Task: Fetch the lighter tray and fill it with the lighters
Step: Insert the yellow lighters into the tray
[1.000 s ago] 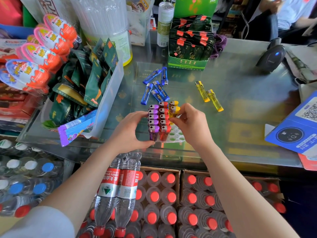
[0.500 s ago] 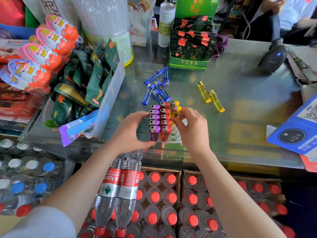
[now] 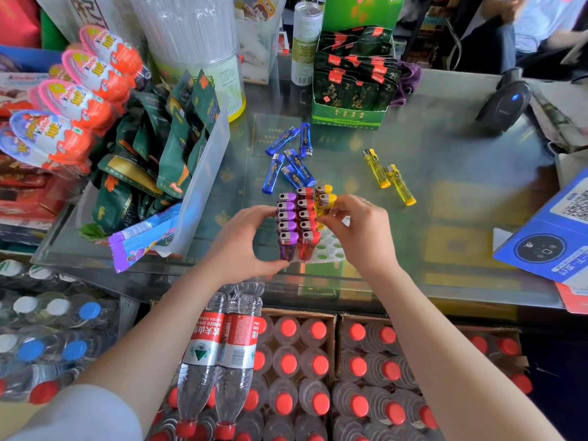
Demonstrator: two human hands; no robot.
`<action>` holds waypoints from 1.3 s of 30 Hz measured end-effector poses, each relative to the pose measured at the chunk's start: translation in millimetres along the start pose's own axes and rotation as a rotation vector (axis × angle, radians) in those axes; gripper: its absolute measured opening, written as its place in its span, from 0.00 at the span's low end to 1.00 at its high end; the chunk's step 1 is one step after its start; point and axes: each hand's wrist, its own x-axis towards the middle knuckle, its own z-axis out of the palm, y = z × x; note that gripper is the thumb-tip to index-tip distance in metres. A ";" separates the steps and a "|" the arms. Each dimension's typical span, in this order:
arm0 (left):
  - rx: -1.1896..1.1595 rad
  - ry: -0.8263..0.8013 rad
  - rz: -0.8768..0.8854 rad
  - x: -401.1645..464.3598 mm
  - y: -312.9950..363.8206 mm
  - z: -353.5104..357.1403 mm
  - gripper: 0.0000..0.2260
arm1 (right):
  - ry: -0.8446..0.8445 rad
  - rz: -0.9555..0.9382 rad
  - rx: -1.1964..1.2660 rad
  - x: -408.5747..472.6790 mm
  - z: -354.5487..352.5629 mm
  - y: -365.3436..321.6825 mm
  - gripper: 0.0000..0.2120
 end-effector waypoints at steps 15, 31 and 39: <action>0.017 0.000 -0.013 -0.3 0.7 -0.5 0.33 | 0.019 0.081 -0.045 13.9 -25.6 42.1 0.17; 0.025 -0.010 -0.041 0.2 1.4 -1.1 0.34 | -0.130 0.288 -0.340 76.4 -2.3 50.6 0.09; 0.048 -0.019 -0.023 0.3 -1.3 -1.1 0.33 | 0.049 0.394 0.463 -14.7 -11.4 3.2 0.04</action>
